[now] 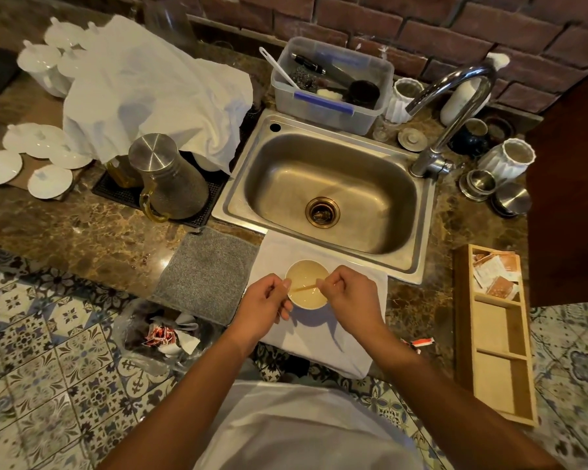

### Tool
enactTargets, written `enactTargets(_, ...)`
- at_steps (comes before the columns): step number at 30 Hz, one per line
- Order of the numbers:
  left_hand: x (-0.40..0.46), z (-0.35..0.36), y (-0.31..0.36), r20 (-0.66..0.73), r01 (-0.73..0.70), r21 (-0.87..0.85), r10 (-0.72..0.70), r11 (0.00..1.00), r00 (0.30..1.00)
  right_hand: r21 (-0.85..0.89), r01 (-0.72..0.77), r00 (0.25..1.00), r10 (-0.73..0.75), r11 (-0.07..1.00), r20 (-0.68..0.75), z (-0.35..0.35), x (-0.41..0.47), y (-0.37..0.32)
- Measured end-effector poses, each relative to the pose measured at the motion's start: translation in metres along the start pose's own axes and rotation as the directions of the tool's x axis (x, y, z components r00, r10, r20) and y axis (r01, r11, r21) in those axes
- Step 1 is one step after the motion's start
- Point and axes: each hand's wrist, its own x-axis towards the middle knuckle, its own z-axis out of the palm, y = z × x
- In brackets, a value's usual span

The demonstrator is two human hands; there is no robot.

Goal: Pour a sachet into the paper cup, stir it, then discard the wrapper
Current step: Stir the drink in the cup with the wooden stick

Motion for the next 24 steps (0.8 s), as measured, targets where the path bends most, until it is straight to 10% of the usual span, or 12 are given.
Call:
enactTargets(10,-0.004,0.001,0.005,-0.006,-0.001,-0.006,0.001,1.000,1.000,0.577,-0.286,0.945,0.324,0.765,0.039,-0.051,-0.015,0.020)
enactTargets(20,-0.001,-0.001,0.005,0.004,0.035,0.010,-0.035,0.999,0.999,0.500,-0.332,0.923,0.385,0.800,-0.003,-0.065,-0.048,0.078)
enactTargets(24,-0.005,-0.001,0.007,0.010,0.036,0.020,-0.036,0.999,0.999,0.664,-0.426,0.857,0.509,0.614,0.079,-0.068,-0.058,0.099)
